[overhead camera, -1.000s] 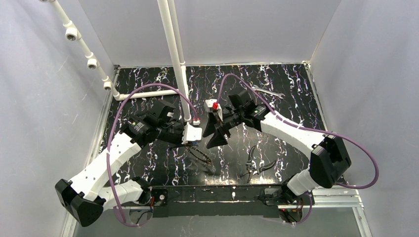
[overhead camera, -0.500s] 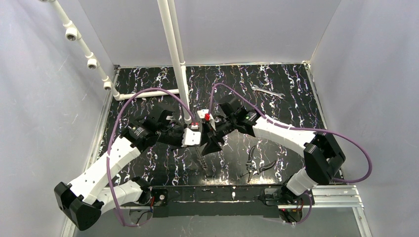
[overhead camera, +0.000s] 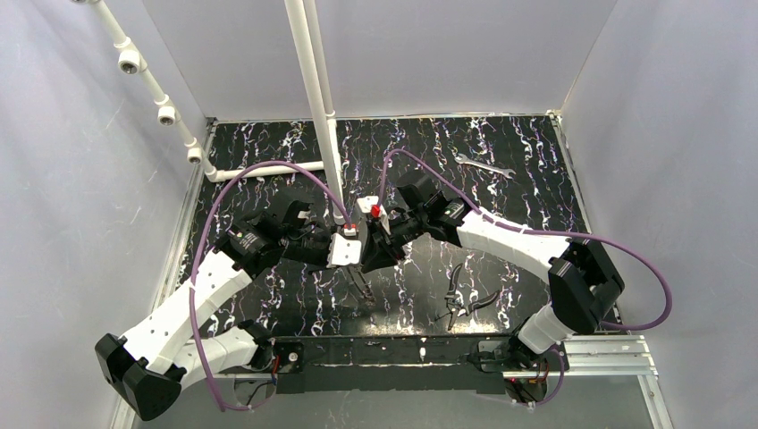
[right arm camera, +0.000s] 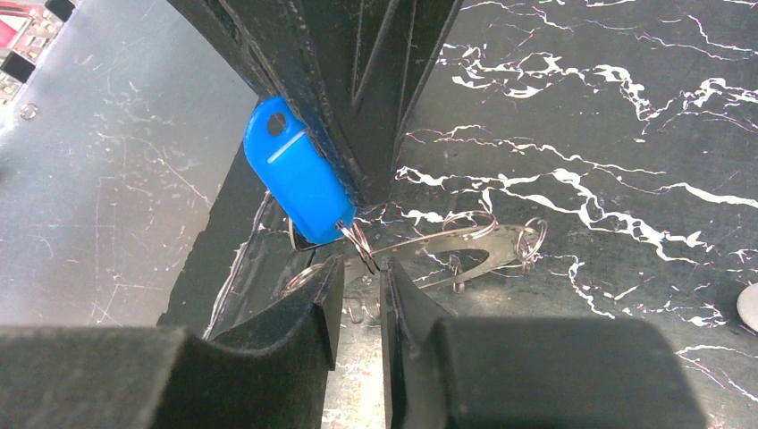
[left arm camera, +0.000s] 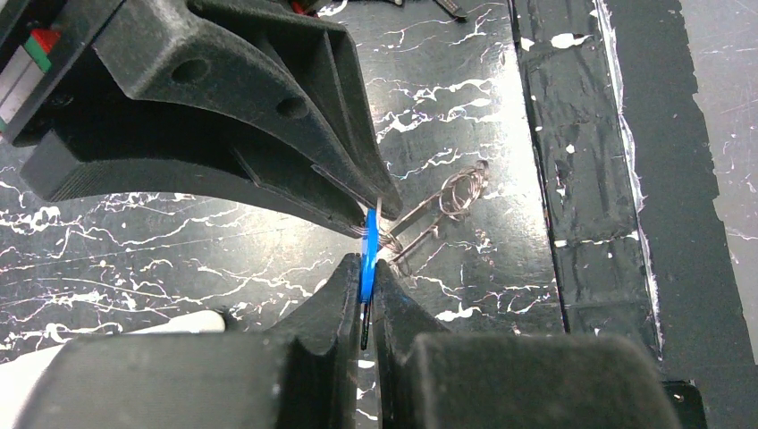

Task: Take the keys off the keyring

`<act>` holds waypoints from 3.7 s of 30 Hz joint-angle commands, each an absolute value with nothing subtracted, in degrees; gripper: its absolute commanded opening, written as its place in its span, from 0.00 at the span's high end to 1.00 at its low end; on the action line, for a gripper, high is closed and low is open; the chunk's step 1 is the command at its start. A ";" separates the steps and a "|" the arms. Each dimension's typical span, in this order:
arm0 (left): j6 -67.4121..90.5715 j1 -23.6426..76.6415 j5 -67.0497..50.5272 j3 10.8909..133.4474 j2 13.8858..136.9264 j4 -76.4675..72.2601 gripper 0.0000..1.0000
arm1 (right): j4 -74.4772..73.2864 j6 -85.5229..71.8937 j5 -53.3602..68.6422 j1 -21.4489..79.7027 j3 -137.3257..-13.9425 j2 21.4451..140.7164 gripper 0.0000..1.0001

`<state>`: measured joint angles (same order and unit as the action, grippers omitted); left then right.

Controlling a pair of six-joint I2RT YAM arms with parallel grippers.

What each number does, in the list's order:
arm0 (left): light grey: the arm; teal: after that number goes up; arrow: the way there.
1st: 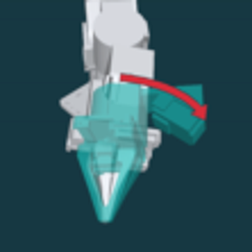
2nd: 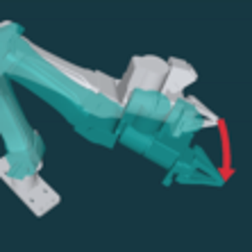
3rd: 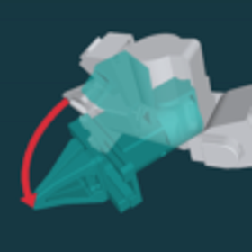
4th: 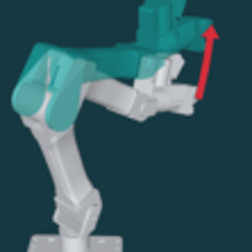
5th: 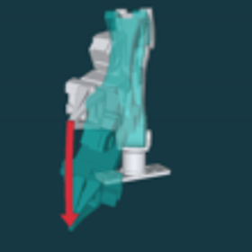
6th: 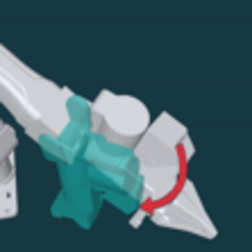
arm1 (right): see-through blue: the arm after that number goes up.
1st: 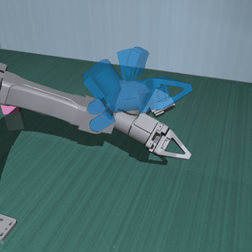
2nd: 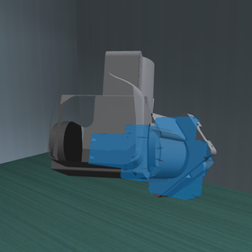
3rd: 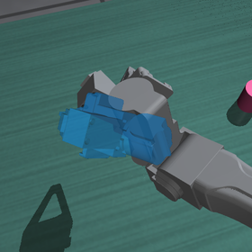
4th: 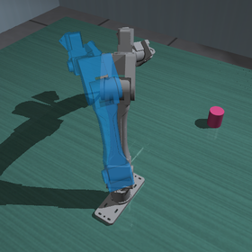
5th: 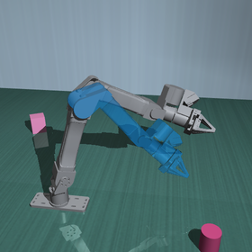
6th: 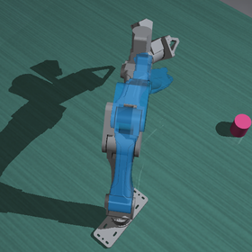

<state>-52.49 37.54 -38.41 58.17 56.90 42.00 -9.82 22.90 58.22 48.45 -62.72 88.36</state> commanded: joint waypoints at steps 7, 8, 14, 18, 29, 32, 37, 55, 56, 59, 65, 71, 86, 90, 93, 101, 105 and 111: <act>-52.76 37.77 -39.55 57.83 55.42 41.48 1.00 | -8.00 23.91 60.11 48.52 -63.37 88.73 0.87; -52.67 37.72 -39.09 57.75 55.31 41.48 1.00 | -8.00 23.91 60.12 48.52 -63.33 88.64 0.92; -51.59 37.79 -36.92 56.08 53.10 41.32 1.00 | -8.07 23.32 59.34 48.39 -63.02 88.51 0.99; -51.94 37.71 -35.54 53.41 50.86 41.94 1.00 | -3.90 18.78 59.90 47.25 -62.22 88.55 0.99; -48.98 37.69 -33.36 49.16 51.14 38.32 1.00 | 24.41 -6.57 63.52 44.84 -55.54 89.66 0.99; -47.98 37.62 -32.71 48.52 52.46 36.61 1.00 | 42.91 -20.37 63.12 44.65 -50.58 90.46 0.99; -47.34 37.68 -32.30 46.68 52.58 33.98 1.00 | 60.81 -34.75 60.94 43.71 -46.24 92.20 0.99; -47.94 37.57 -29.98 44.56 51.08 31.71 1.00 | 68.70 -38.65 58.03 41.93 -38.00 95.17 0.94; -48.09 37.58 -29.90 44.49 51.09 31.77 1.00 | 67.45 -37.61 58.01 41.77 -37.90 94.67 0.89; -48.56 37.57 -29.70 44.47 51.13 32.02 1.00 | 64.31 -34.99 58.26 41.67 -37.82 93.79 0.82; -49.65 37.56 -29.71 45.26 50.28 32.73 1.00 | 56.10 -28.26 59.52 41.62 -38.34 90.99 0.66; -50.73 37.55 -30.04 47.49 50.58 33.75 1.00 | 47.52 -22.51 61.50 40.79 -42.15 89.58 0.53; -52.70 37.55 -30.62 52.26 52.34 35.15 1.00 | 0.19 9.92 59.74 40.78 -59.53 87.90 0.44; -52.82 37.58 -30.93 52.42 52.65 35.17 1.00 | -1.52 10.31 59.76 41.33 -60.02 87.72 0.39; -52.52 37.58 -31.02 52.63 52.83 35.09 1.00 | -1.08 10.17 59.61 42.10 -60.01 87.80 0.38; -51.92 37.58 -31.38 52.82 53.35 34.54 1.00 | 3.14 8.04 58.00 44.89 -60.49 89.30 0.38; -51.70 37.60 -31.49 53.00 53.53 34.50 1.00 | 4.43 7.21 56.86 46.23 -60.74 90.19 0.39; -51.64 37.59 -31.55 52.91 53.44 34.29 1.00 | 6.07 6.05 54.55 47.24 -60.56 90.86 0.40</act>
<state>-51.86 37.60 -29.85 50.76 53.49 34.30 2.68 7.27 56.31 46.68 -58.11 89.86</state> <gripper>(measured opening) 0.033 0.607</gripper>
